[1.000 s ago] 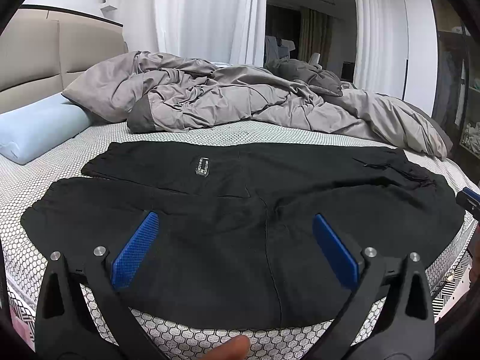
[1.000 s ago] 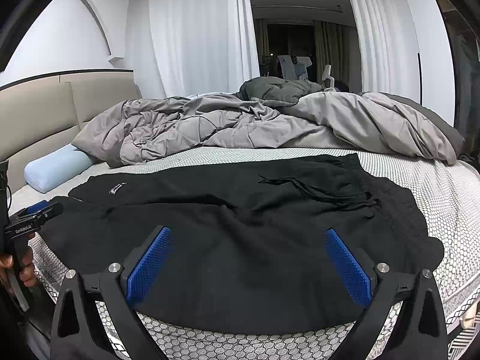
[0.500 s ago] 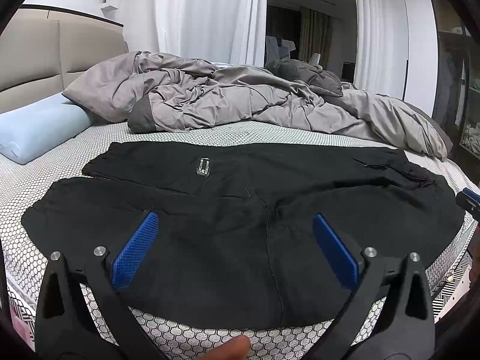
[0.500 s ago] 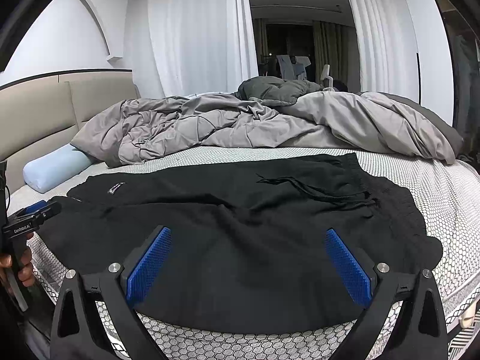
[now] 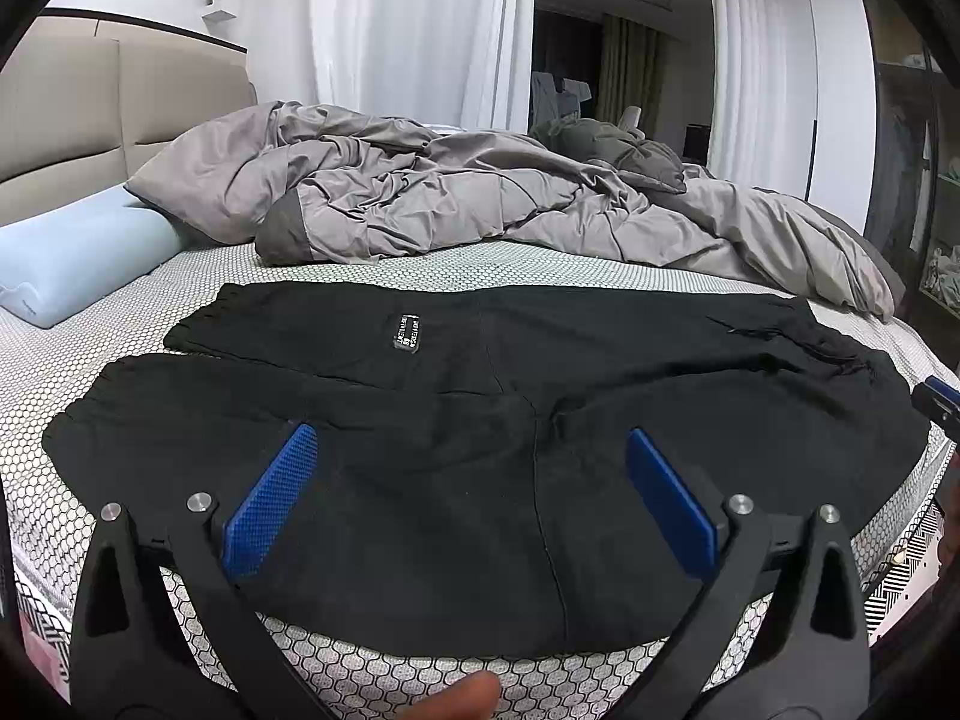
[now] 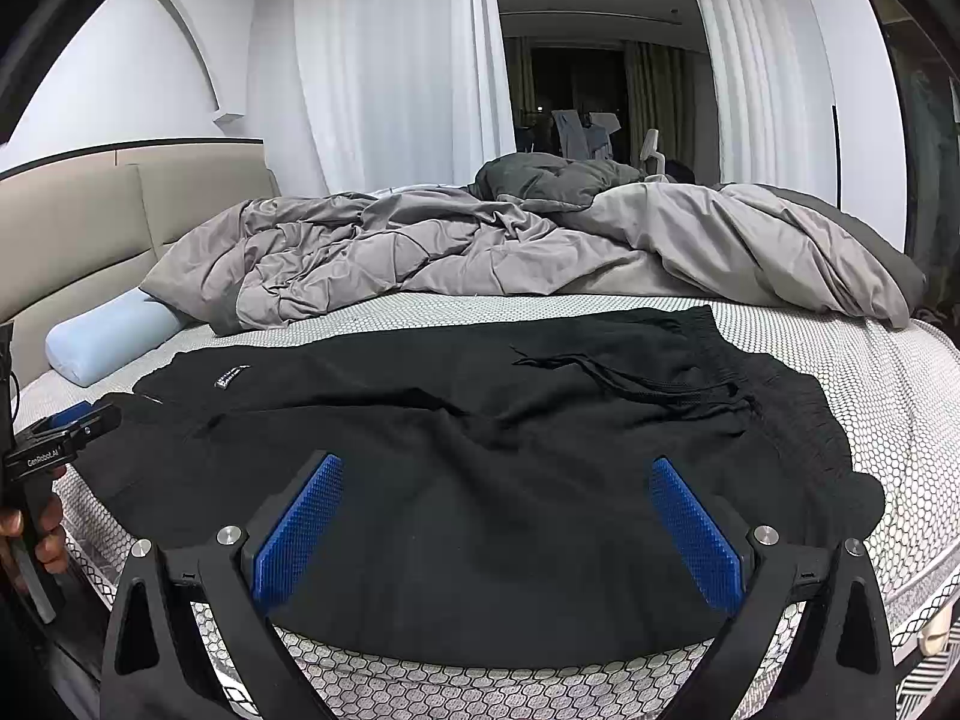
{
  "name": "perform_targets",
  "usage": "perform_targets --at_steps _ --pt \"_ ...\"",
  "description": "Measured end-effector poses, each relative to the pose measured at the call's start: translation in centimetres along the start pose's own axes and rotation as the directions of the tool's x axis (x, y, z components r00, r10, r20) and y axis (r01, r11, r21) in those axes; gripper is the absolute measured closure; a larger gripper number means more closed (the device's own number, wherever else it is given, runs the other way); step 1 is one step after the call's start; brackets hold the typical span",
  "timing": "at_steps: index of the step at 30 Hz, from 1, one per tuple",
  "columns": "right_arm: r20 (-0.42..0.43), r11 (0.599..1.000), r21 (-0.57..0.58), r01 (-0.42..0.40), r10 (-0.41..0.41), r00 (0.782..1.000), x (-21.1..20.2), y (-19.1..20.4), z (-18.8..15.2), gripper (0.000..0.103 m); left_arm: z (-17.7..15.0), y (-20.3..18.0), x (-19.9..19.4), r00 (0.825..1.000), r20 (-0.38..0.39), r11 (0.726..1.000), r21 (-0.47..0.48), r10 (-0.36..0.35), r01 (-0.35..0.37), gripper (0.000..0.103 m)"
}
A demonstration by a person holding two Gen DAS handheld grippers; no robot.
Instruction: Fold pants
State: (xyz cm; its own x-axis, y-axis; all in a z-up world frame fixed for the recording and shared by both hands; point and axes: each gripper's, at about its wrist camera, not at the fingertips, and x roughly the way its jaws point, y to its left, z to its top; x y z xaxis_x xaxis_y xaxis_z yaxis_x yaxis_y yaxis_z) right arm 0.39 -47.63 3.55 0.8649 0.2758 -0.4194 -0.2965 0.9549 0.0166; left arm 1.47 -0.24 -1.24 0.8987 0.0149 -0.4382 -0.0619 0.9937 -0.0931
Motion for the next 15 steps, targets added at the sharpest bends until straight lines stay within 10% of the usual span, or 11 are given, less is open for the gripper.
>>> perform_targets --at_steps 15 --pt "0.002 1.000 0.001 0.001 -0.001 1.000 -0.11 -0.05 0.08 0.000 0.08 0.15 -0.07 1.000 0.001 1.000 -0.001 0.002 -0.002 0.001"
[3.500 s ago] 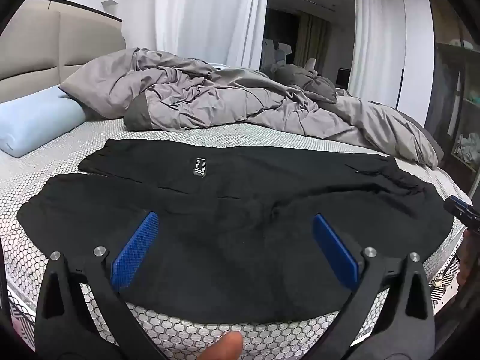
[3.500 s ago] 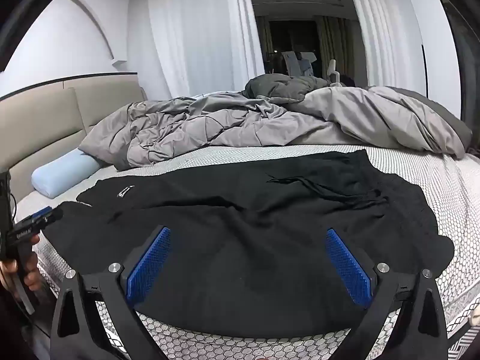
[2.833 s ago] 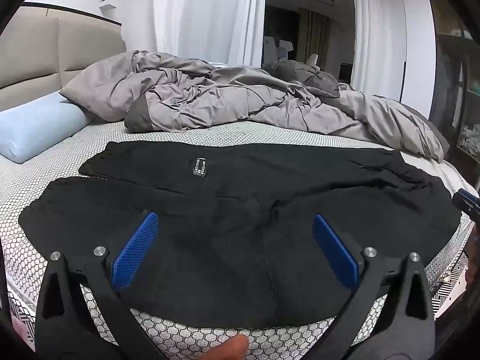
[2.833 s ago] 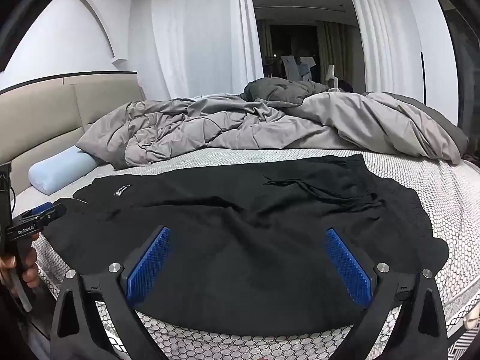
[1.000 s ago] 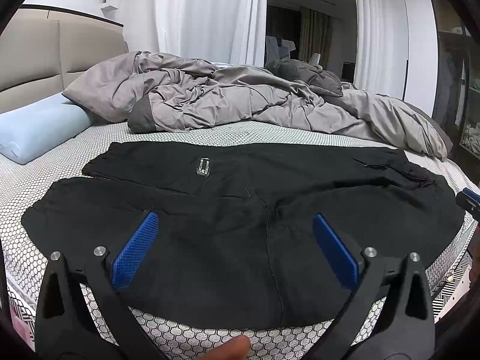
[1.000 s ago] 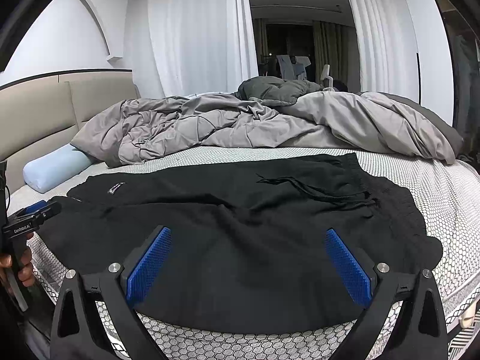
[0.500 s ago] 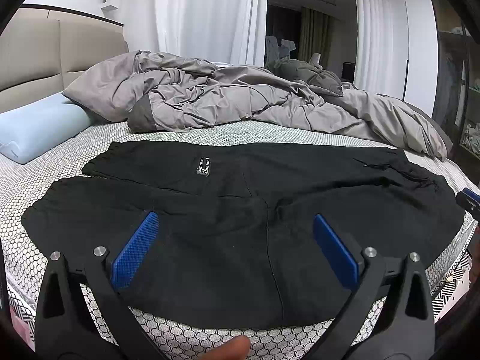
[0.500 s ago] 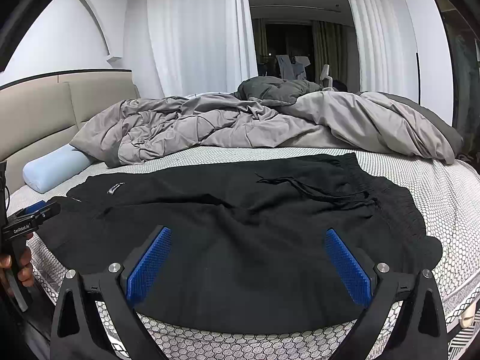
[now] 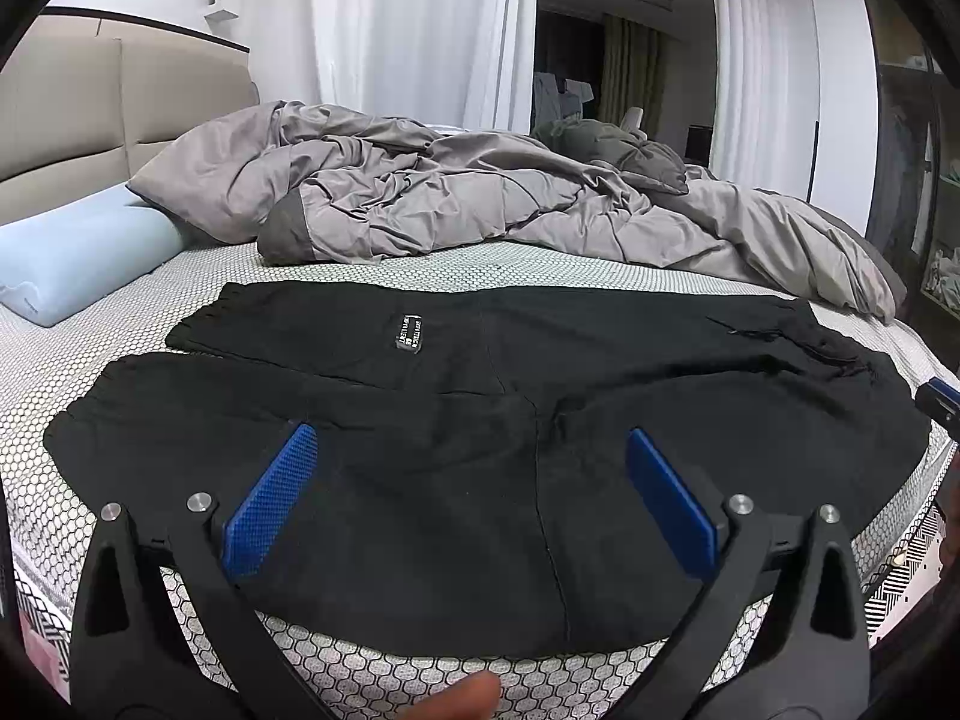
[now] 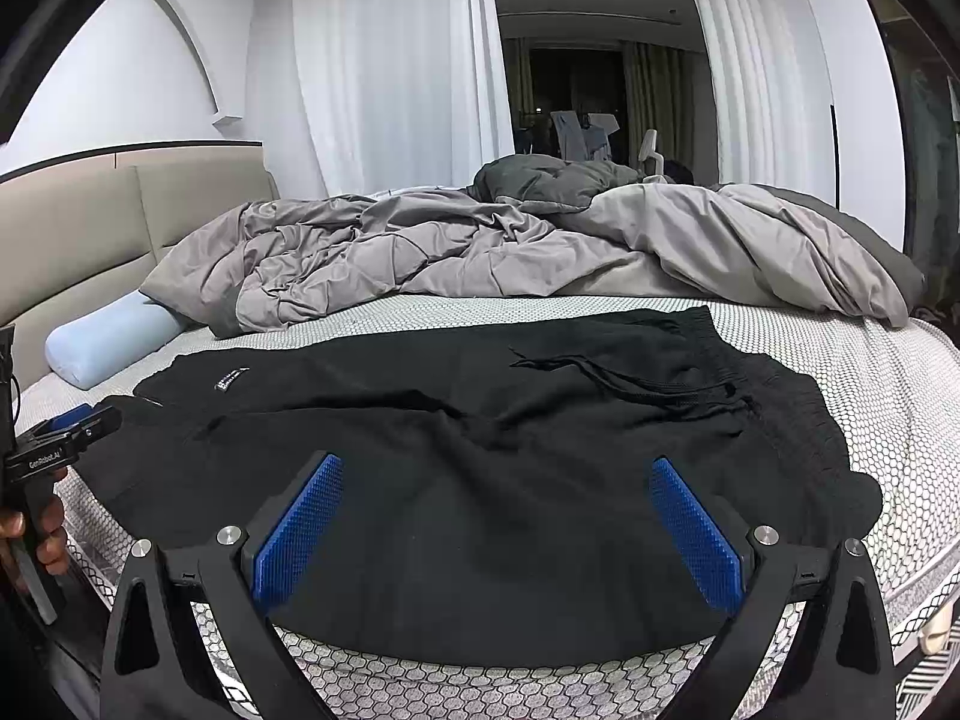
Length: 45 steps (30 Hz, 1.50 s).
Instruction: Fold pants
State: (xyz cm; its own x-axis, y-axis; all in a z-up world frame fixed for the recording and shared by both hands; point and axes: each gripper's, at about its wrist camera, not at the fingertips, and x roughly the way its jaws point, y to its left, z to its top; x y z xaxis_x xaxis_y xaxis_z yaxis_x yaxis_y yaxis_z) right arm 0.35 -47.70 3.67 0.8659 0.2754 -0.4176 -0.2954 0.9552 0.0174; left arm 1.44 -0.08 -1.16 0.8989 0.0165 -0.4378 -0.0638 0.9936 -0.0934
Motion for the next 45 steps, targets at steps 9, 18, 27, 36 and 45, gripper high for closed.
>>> perform_targets --at_steps 9,18,27,36,45 --pt "0.010 1.000 0.026 0.008 -0.008 1.000 -1.0 -0.9 0.3 0.000 0.1 0.8 -0.3 1.000 -0.008 1.000 -0.014 0.001 -0.001 0.001" --pt "-0.002 0.997 0.050 0.055 -0.055 0.998 -0.8 -2.0 0.4 0.000 0.1 3.1 -1.7 1.000 -0.008 0.997 -0.079 -0.004 0.003 0.001" --pt "-0.044 0.994 0.063 0.091 -0.089 0.995 0.0 -3.5 0.0 0.000 -0.8 13.6 -1.9 0.987 -0.114 0.921 -0.361 0.115 -0.149 0.001" --pt "-0.112 0.989 0.148 0.029 -0.012 0.994 0.9 -5.1 0.1 0.000 -4.3 23.4 -0.9 0.966 -0.242 0.807 -0.551 0.090 -0.213 0.016" --pt "-0.152 0.968 0.240 0.068 -0.032 0.988 1.2 -7.8 -0.3 0.000 -1.2 26.9 2.1 0.963 -0.226 0.773 -0.581 0.149 -0.256 0.101"
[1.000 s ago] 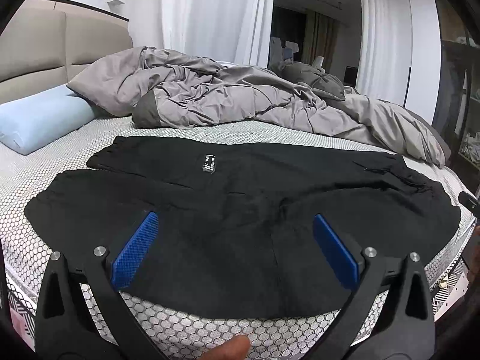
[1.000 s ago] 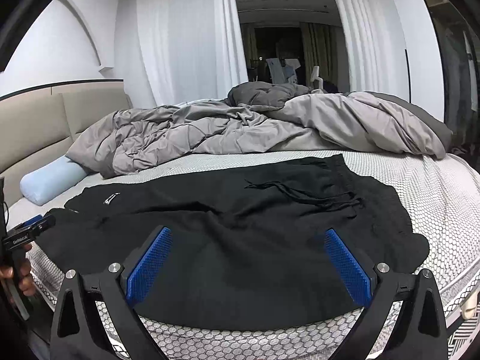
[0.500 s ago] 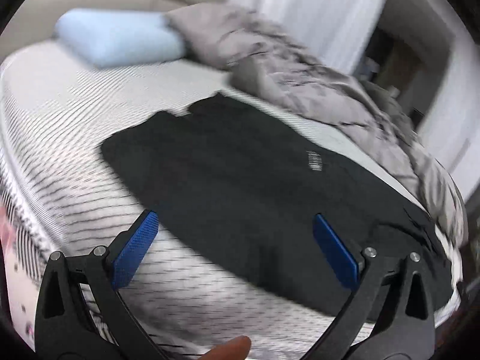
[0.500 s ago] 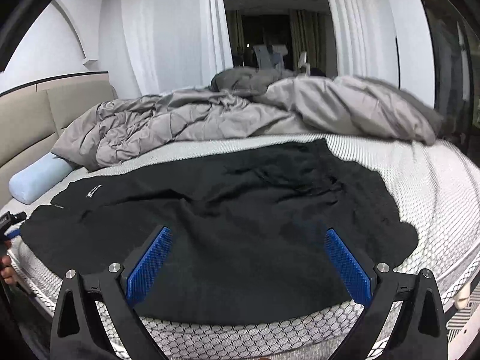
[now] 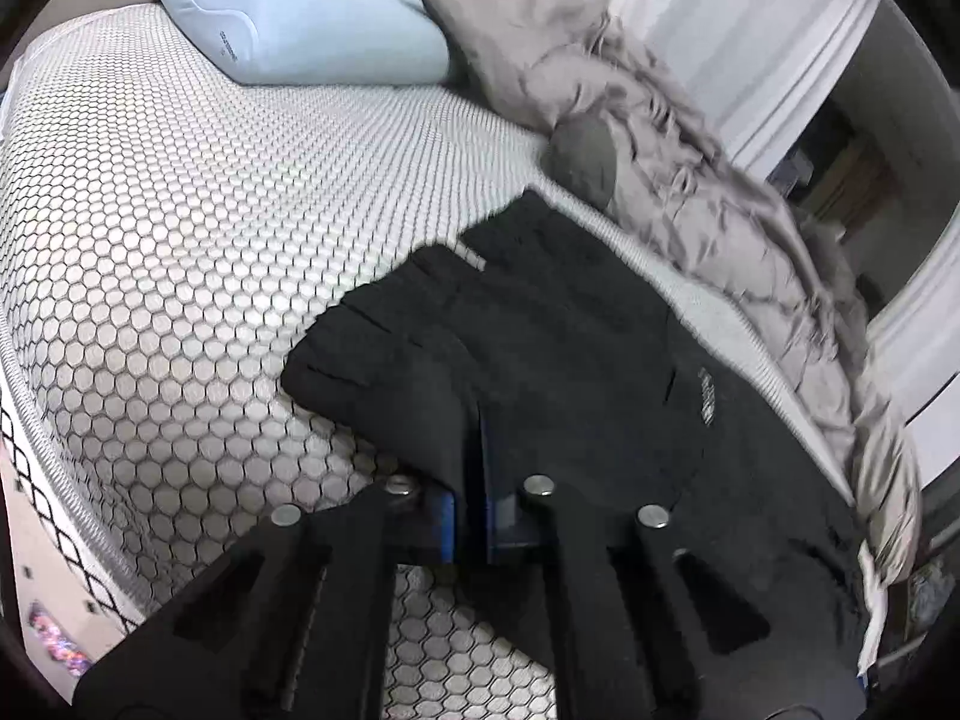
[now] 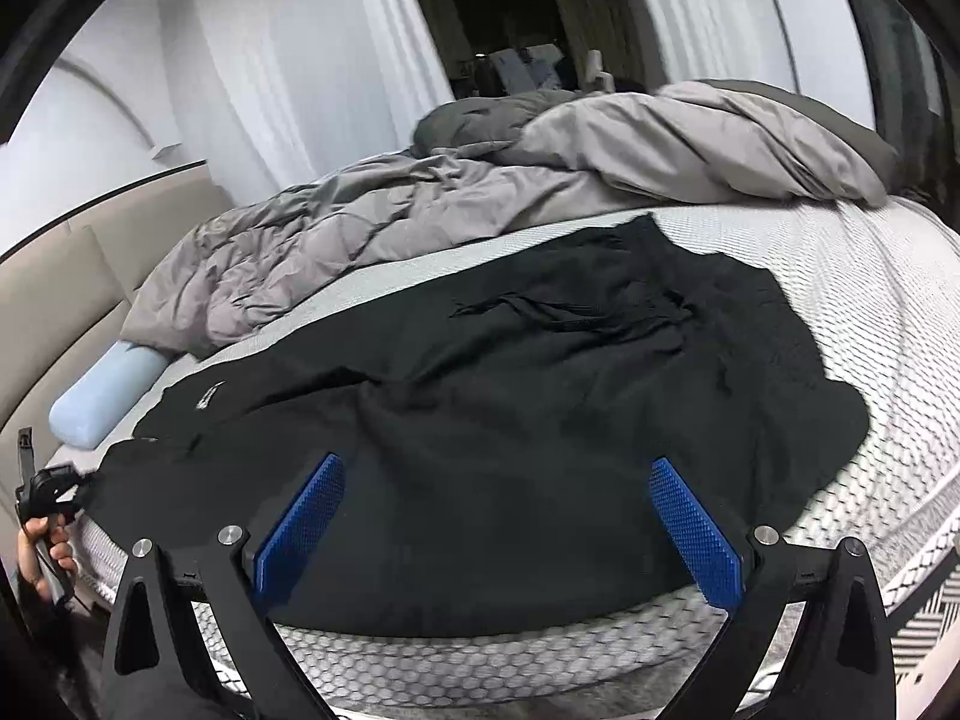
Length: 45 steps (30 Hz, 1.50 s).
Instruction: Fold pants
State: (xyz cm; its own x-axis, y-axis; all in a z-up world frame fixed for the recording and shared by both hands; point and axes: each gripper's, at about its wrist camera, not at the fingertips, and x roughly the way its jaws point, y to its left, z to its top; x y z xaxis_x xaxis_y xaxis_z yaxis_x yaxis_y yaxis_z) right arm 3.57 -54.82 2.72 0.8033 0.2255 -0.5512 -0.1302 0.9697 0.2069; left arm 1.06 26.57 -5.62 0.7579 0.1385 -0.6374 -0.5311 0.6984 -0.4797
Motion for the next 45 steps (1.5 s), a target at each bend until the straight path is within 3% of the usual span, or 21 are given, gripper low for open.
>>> perform_targets --at_steps 2,7,10,14,16,18,21,24,27,28,29,31,33,35,36,37,38,42,45 --pt "0.017 0.996 0.058 0.061 -0.062 0.998 -0.8 -1.8 -0.1 0.000 0.2 0.8 -1.1 0.998 0.055 1.000 -0.021 0.025 -0.023 0.102" --pt "-0.001 0.953 0.284 0.103 -0.107 0.994 -2.6 -8.0 -0.8 0.002 -0.4 1.3 -1.8 0.995 0.069 0.997 -0.009 0.075 -0.074 0.102" --pt "-0.040 0.915 0.402 0.002 0.016 0.999 -1.3 -10.9 -0.5 0.015 -0.5 0.1 -2.1 0.992 0.092 0.996 0.030 0.087 -0.090 0.102" --pt "-0.095 0.890 0.456 0.020 0.027 0.995 1.8 -12.6 1.2 0.032 -0.6 -0.6 -1.9 0.993 0.082 0.995 0.036 0.088 -0.091 0.102" --pt "-0.122 0.878 0.476 0.053 0.006 0.992 3.1 -13.4 1.8 0.070 -0.7 -0.3 -2.2 0.994 0.079 0.996 0.032 0.079 -0.082 0.102" --pt "-0.110 0.876 0.480 0.042 0.013 0.994 3.1 -13.5 2.4 0.090 -0.8 -0.1 -2.5 0.995 0.082 0.997 0.030 0.063 -0.066 0.102" --pt "-0.020 0.898 0.438 0.050 -0.047 0.999 0.0 -12.8 3.1 0.092 -1.4 0.5 -3.6 0.996 0.078 0.998 0.040 0.039 -0.043 0.102" --pt "-0.045 0.893 0.428 0.135 -0.129 0.991 -1.3 -12.7 2.1 0.092 -2.1 0.7 -2.1 0.999 -0.030 0.998 0.058 0.041 -0.039 0.101" --pt "-0.164 0.889 0.384 0.250 -0.201 0.966 0.9 -12.5 1.5 0.088 -2.4 0.0 -1.8 0.997 -0.036 0.993 0.102 0.068 -0.064 0.101" --pt "-0.149 0.892 0.369 0.262 -0.221 0.964 0.5 -12.2 1.4 0.088 -2.4 -0.1 -2.1 0.998 -0.016 0.993 0.100 0.060 -0.058 0.101" --pt "-0.118 0.896 0.360 0.260 -0.233 0.965 0.0 -11.7 1.8 0.078 -2.4 -0.1 -2.6 0.998 0.005 0.993 0.099 0.057 -0.057 0.096" --pt "-0.007 0.902 0.356 0.247 -0.261 0.965 -2.2 -10.6 2.6 0.045 -2.4 0.1 -3.6 0.997 0.037 0.994 0.085 0.064 -0.067 0.079" --pt "0.071 0.915 0.322 0.243 -0.280 0.957 -4.0 -9.0 3.9 0.031 -2.2 0.3 -5.1 0.992 0.087 0.994 0.060 0.087 -0.092 0.036" --pt "0.101 0.940 0.276 0.199 -0.235 0.967 -4.7 -7.8 5.0 0.021 -1.7 0.2 -6.6 0.993 0.111 0.998 0.038 0.043 -0.047 0.022" --pt "0.101 0.954 0.251 0.166 -0.196 0.975 -4.5 -7.0 5.7 0.008 -1.2 -0.1 -7.2 0.994 0.113 0.999 0.041 0.011 -0.015 0.015" --pt "0.104 0.961 0.237 0.145 -0.173 0.979 -4.3 -6.2 6.3 0.004 -0.8 -0.8 -7.7 0.993 0.117 0.998 0.055 -0.011 0.005 0.011" --pt "0.109 0.970 0.213 0.118 -0.143 0.984 -3.8 -5.3 7.0 0.004 -0.5 -1.5 -8.0 0.993 0.118 0.997 0.072 -0.021 0.013 0.000" --pt "0.078 0.985 0.167 0.052 -0.066 0.995 -0.5 -2.1 9.5 0.000 0.8 -5.8 -6.5 0.996 0.081 0.989 0.143 -0.049 0.037 0.001" --pt "0.029 0.983 0.182 0.007 -0.012 1.000 2.7 -1.0 11.1 0.000 2.4 -9.1 -1.8 0.995 -0.045 0.984 0.146 -0.095 0.100 0.001"
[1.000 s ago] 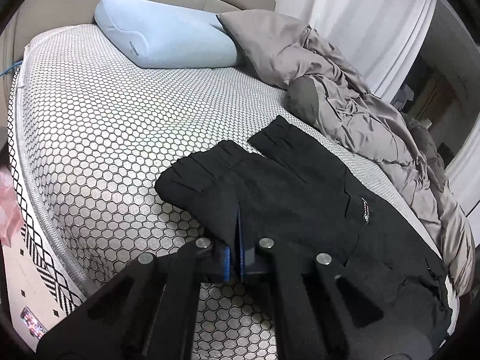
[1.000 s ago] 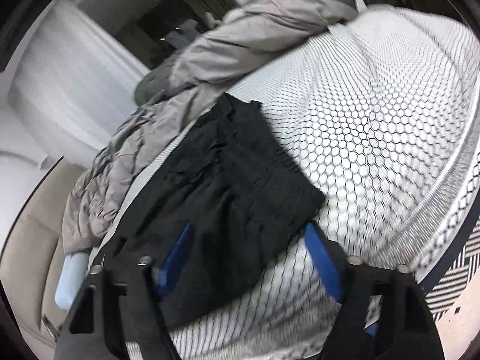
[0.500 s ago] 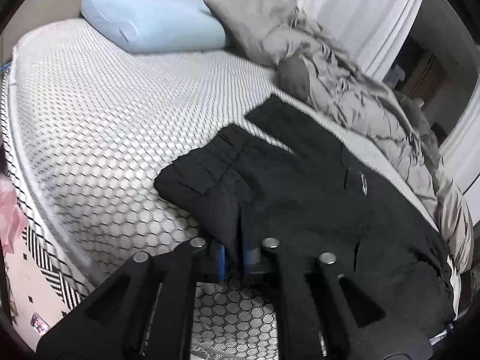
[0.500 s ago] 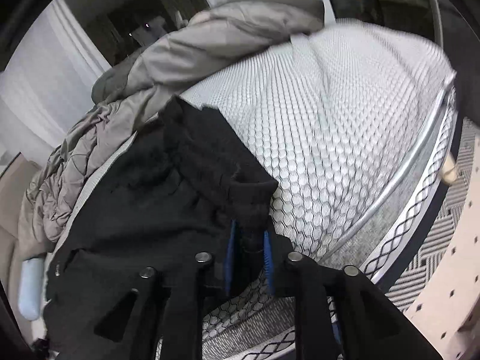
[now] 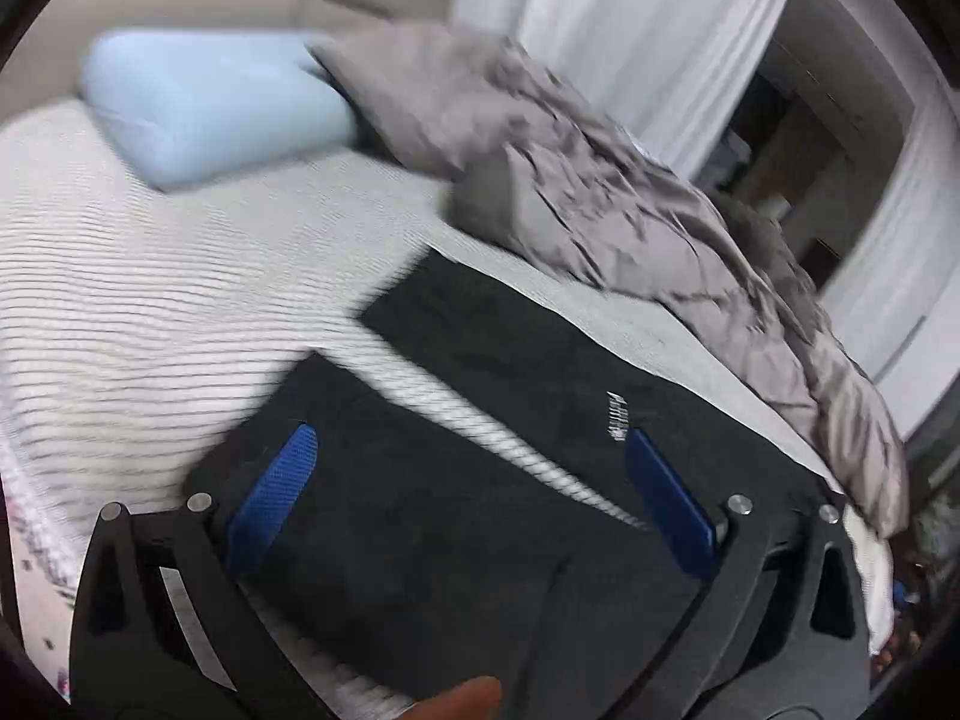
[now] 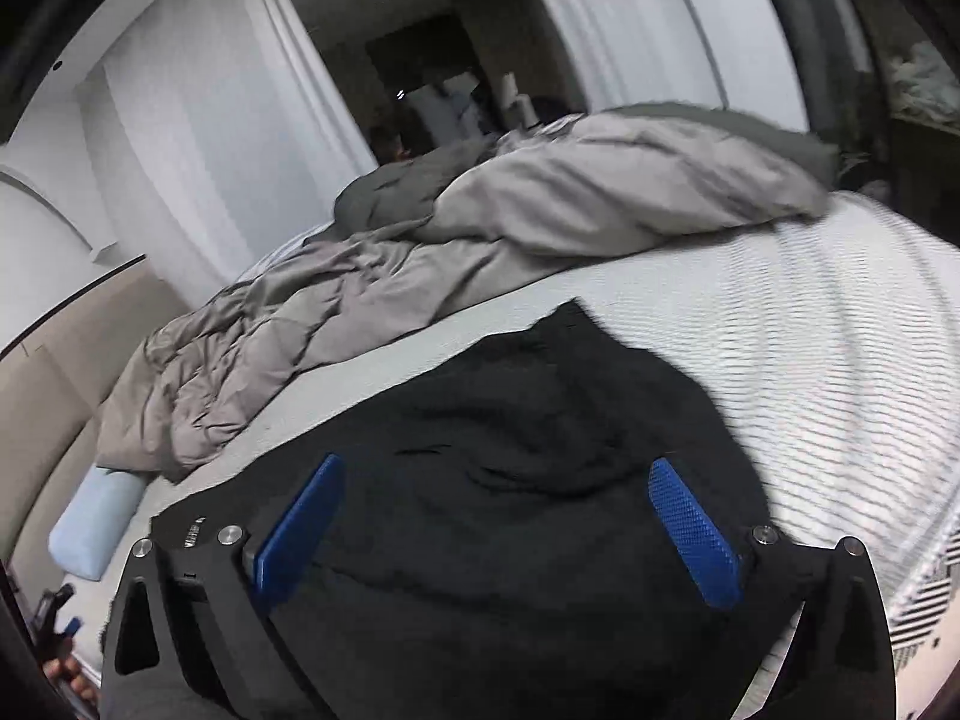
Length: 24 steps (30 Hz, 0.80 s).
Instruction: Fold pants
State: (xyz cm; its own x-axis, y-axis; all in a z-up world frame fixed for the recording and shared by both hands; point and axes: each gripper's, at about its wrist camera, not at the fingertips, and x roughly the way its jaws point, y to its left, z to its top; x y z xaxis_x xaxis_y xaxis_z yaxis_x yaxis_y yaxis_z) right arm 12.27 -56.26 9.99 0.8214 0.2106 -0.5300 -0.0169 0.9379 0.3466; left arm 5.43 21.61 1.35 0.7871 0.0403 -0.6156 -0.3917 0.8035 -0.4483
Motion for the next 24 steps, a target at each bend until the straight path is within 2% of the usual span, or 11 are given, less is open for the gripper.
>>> perform_targets --at_steps 2,5,7,10,11,12,14,16,20,22,24 --pt "-0.019 0.999 0.033 -0.030 0.031 0.999 1.8 0.2 0.6 0.000 1.0 -0.7 3.8 0.995 -0.097 0.998 -0.055 -0.026 0.021 0.008" --pt "-0.024 0.996 0.072 -0.059 0.061 0.998 4.3 -0.1 1.5 0.000 1.0 -1.1 9.8 0.969 -0.234 0.991 -0.125 -0.081 0.052 0.032" --pt "-0.029 0.995 0.082 -0.058 0.060 0.998 5.7 -0.5 1.3 0.000 0.6 -1.4 13.4 0.949 -0.307 0.991 -0.131 -0.068 0.029 0.035" --pt "-0.044 0.997 0.064 -0.043 0.046 0.998 6.3 -1.5 0.8 0.000 0.6 -1.7 15.3 0.959 -0.280 0.989 -0.150 -0.032 -0.011 0.045" --pt "-0.052 0.998 0.064 -0.028 0.031 0.998 6.5 -2.0 0.7 0.000 1.0 -1.9 15.3 0.965 -0.259 0.989 -0.151 -0.038 -0.002 0.068" --pt "-0.052 0.997 0.070 -0.015 0.019 0.998 6.6 -2.5 0.8 0.000 1.3 -2.0 15.3 0.966 -0.255 0.988 -0.156 -0.037 -0.003 0.103" --pt "-0.031 0.997 0.076 0.008 -0.006 1.000 6.2 -3.2 1.2 0.000 1.9 -1.8 14.3 0.979 -0.193 0.981 -0.193 -0.068 0.030 0.103" --pt "0.005 0.997 0.071 0.042 -0.043 0.999 5.3 -3.9 1.5 0.000 2.4 -2.2 12.9 0.990 -0.133 0.990 -0.140 -0.034 0.015 0.103" --pt "0.005 0.990 0.095 0.100 -0.101 0.995 4.5 -6.1 2.0 0.000 2.3 -2.7 14.1 0.974 -0.195 0.989 -0.074 0.112 -0.129 0.101" --pt "-0.014 0.988 0.104 0.110 -0.109 0.994 4.8 -7.0 2.2 0.000 1.9 -2.6 14.0 0.975 -0.204 0.990 -0.084 0.092 -0.111 0.101" --pt "-0.050 0.992 0.100 0.084 -0.079 0.996 5.5 -7.2 2.6 0.001 1.5 -3.2 13.6 0.977 -0.192 0.993 -0.056 0.093 -0.106 0.092"
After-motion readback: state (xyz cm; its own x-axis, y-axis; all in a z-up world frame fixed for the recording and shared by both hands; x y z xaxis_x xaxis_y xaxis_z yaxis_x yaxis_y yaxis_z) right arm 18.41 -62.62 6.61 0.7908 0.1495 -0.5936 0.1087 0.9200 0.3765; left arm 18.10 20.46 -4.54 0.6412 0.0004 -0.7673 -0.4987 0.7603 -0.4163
